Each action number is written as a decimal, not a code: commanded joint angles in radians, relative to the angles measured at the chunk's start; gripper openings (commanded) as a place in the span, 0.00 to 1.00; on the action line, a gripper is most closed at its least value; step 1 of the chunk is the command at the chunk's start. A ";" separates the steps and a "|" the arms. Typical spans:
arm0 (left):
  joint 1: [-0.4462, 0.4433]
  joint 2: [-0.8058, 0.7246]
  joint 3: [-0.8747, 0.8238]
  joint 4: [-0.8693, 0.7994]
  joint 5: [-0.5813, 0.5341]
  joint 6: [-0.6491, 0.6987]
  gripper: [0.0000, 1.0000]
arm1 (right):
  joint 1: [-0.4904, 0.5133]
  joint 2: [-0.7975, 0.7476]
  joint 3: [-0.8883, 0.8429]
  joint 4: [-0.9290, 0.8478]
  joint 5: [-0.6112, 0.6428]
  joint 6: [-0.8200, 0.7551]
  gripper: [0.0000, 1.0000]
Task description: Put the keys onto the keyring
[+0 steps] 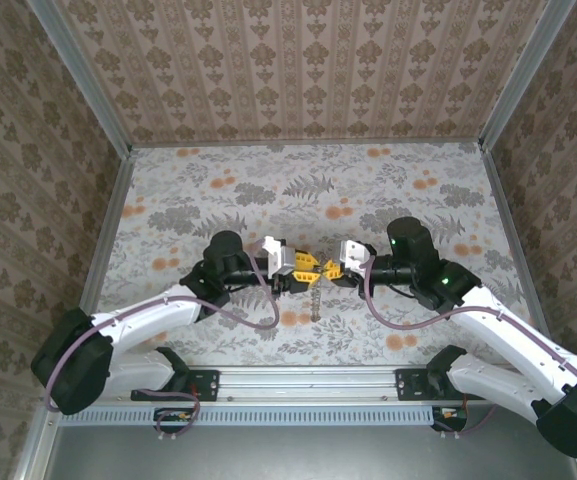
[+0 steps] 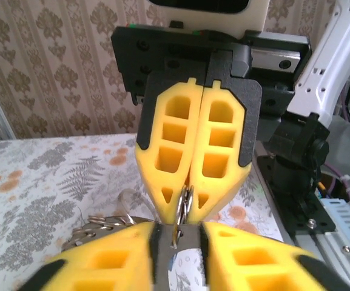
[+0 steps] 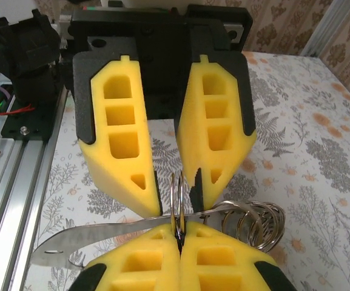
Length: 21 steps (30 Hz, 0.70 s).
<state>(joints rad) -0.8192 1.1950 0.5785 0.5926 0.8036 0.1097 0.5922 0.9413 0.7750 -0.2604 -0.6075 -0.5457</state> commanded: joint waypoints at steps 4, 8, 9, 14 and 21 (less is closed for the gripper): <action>-0.012 -0.065 0.070 -0.290 -0.045 0.103 0.30 | 0.001 -0.003 0.044 -0.058 0.043 -0.026 0.00; -0.020 -0.062 0.078 -0.314 -0.051 0.116 0.26 | 0.003 0.013 0.057 -0.074 0.029 -0.031 0.00; -0.025 -0.056 0.080 -0.309 -0.052 0.118 0.25 | 0.004 0.015 0.056 -0.073 0.028 -0.031 0.00; -0.047 -0.031 0.101 -0.310 -0.058 0.138 0.20 | 0.006 0.031 0.064 -0.092 0.024 -0.040 0.00; -0.063 -0.005 0.158 -0.384 -0.070 0.203 0.10 | 0.021 0.049 0.078 -0.131 0.041 -0.065 0.00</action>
<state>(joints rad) -0.8692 1.1805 0.6903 0.2424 0.7280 0.2657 0.6048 0.9848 0.8089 -0.3824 -0.5747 -0.5842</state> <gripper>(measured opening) 0.120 0.058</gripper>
